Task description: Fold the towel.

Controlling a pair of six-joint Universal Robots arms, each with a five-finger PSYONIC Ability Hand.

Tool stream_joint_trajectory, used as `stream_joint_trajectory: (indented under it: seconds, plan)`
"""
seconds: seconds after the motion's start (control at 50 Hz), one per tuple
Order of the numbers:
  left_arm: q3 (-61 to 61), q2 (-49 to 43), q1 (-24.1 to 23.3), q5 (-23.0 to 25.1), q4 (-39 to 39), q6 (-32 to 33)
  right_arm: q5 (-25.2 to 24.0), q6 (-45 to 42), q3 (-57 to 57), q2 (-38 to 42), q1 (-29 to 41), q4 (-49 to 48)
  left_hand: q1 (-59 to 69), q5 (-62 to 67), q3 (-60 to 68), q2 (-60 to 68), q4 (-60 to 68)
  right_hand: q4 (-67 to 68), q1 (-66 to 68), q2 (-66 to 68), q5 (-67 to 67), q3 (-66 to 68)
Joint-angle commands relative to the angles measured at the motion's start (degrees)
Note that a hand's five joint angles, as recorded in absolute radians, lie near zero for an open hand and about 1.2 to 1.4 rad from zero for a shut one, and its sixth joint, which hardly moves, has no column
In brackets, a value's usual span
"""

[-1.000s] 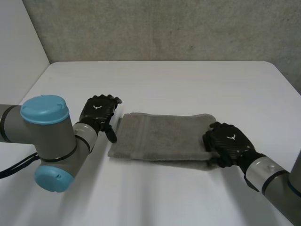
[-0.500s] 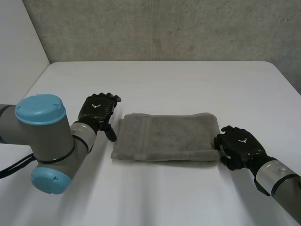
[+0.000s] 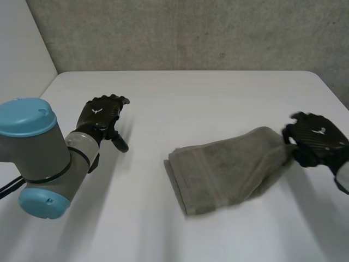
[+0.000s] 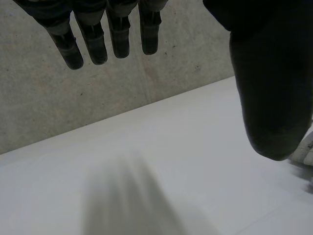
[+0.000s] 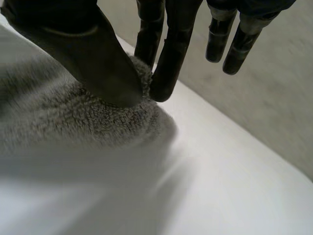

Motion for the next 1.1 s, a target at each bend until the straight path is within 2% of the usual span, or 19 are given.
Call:
stream_joint_trajectory:
  seconds: [0.02, 0.04, 0.1, 0.14, 0.2, 0.34, 0.38, 0.42, 0.44, 0.46, 0.5, 0.54, 0.58, 0.68, 0.74, 0.82, 0.92, 1.02, 1.1]
  plan:
    - [-0.08, -0.08, -0.01, 0.0, 0.07, 0.05, 1.96, 3.06, -5.02, 1.25, 18.36, -0.8, -6.64, -3.07, -2.46, -3.66, -2.88, -3.42, 7.59, 3.77, 4.65, -0.38]
    - [-0.08, -0.08, -0.01, -0.09, 0.07, -0.04, 2.92, 3.15, -5.81, 3.35, 21.62, -1.41, -6.64, -3.07, -2.46, -3.66, -2.88, -3.42, 7.59, 3.77, 4.65, -0.38]
    - [-0.17, 0.01, -0.01, -0.09, 0.07, -0.04, 3.81, 2.98, -6.78, 6.01, 24.81, -1.86, -6.64, -3.07, -2.46, -3.66, -2.88, -3.42, 7.59, 3.77, 4.65, -0.38]
    - [-0.25, 0.01, -0.01, -0.09, 0.07, -0.04, 5.03, 2.89, -8.1, 10.3, 30.85, -2.03, -6.64, -3.07, -2.46, -3.66, -2.88, -3.42, 7.59, 3.77, 4.65, -0.38]
    - [-0.6, 0.18, -0.01, -0.09, 0.16, -0.04, 5.13, 2.89, -8.37, 12.94, 34.82, -2.12, -6.64, -3.07, -2.46, -3.66, -2.88, -3.42, 7.59, 3.77, 4.65, -0.38]
    - [-1.05, 0.8, -0.01, -0.09, 0.34, -0.12, 5.13, 3.06, -8.72, 15.94, 37.21, -2.12, -6.64, -3.07, -2.46, -3.66, -2.88, -3.42, 7.59, 3.77, 4.65, -0.38]
    - [-1.22, 0.89, -0.45, -0.09, 0.34, -0.3, 5.13, 3.24, -8.45, 15.85, 36.59, -2.21, -6.64, -3.07, -2.46, -3.66, -2.88, -3.42, 1.93, -1.89, -1.01, -0.38]
    - [-1.57, 0.98, -0.71, -0.09, 0.34, -0.3, 5.13, 3.41, -8.1, 14.98, 35.89, -2.12, -6.64, -3.07, -2.46, -3.66, -2.88, -3.42, -36.74, -40.56, -39.68, -0.38]
    - [-1.57, 0.98, -0.71, -0.09, 0.34, -0.3, 5.13, 3.42, -8.1, 14.97, 35.89, -2.12, -6.64, -3.07, -2.46, -3.66, -2.88, -3.42, -36.93, -40.74, -39.86, -0.38]
    - [-1.83, 1.06, -0.8, -0.09, 0.34, -0.3, 4.6, 3.5, -7.67, 13.75, 35.02, -2.12, -6.64, -3.07, -2.46, -3.66, -2.88, -3.42, -45.25, -49.07, -48.19, -0.38]
    - [-1.92, 1.33, -0.89, -0.09, 0.34, -0.3, 4.16, 3.94, -7.14, 12.18, 33.62, -2.12, -6.64, -3.07, -2.46, -3.66, -2.88, -3.42, -47.34, -51.15, -50.27, -0.38]
    - [-1.92, 1.33, -1.67, -0.09, 0.34, -0.39, 3.28, 4.82, -6.26, 10.49, 31.58, -2.21, -6.64, -3.07, -2.46, -3.66, -2.88, -3.42, -46.35, -50.17, -49.28, -0.38]
    - [-1.84, 1.33, -2.03, -0.09, 0.34, -0.65, -0.47, 8.14, -5.12, 8.48, 28.96, -2.39, -6.64, -3.07, -2.46, -3.66, -2.88, -3.42, -45.5, -49.32, -48.44, -0.38]
    - [-1.75, 1.24, -2.56, -0.09, 0.42, -0.91, -3.83, 13.51, -4.94, 7.16, 26.67, -2.12, -6.64, -3.07, -2.46, -3.66, -2.88, -3.42, -49.19, -53.0, -52.12, -0.38]
    - [-1.75, 1.24, -2.82, -0.09, 0.6, -0.91, -3.31, 15.27, -5.03, 5.93, 26.4, -2.21, -6.64, -3.07, -2.46, -3.66, -2.88, -3.42, -57.25, -61.06, -60.18, -0.38]
    - [-1.57, 1.24, -3.61, -0.09, 0.6, -1.09, -2.43, 15.81, -5.03, 5.48, 26.13, -2.12, -6.64, -3.07, -2.46, -3.66, -2.88, -3.42, -56.94, -60.76, -59.88, -0.38]
    - [-1.13, 1.33, -5.28, -0.09, 0.6, -1.35, 2.57, 16.25, -4.5, 5.39, 26.31, -2.3, -6.64, -3.07, -2.46, -3.66, -2.88, -3.42, -49.73, -53.55, -52.67, -0.38]
    - [-1.57, 1.42, -5.46, -0.09, 0.6, -1.44, 3.11, 16.16, -4.15, 6.35, 27.27, -2.74, -6.64, -3.07, -2.46, -3.66, -2.88, -3.42, -48.71, -52.53, -51.65, -0.38]
    - [-1.84, 1.33, -5.37, -0.09, 0.6, -1.44, 3.19, 15.38, -4.5, 8.9, 29.2, -5.01, -6.64, -3.07, -2.46, -3.66, -2.88, -3.42, -39.65, -43.46, -42.58, -0.38]
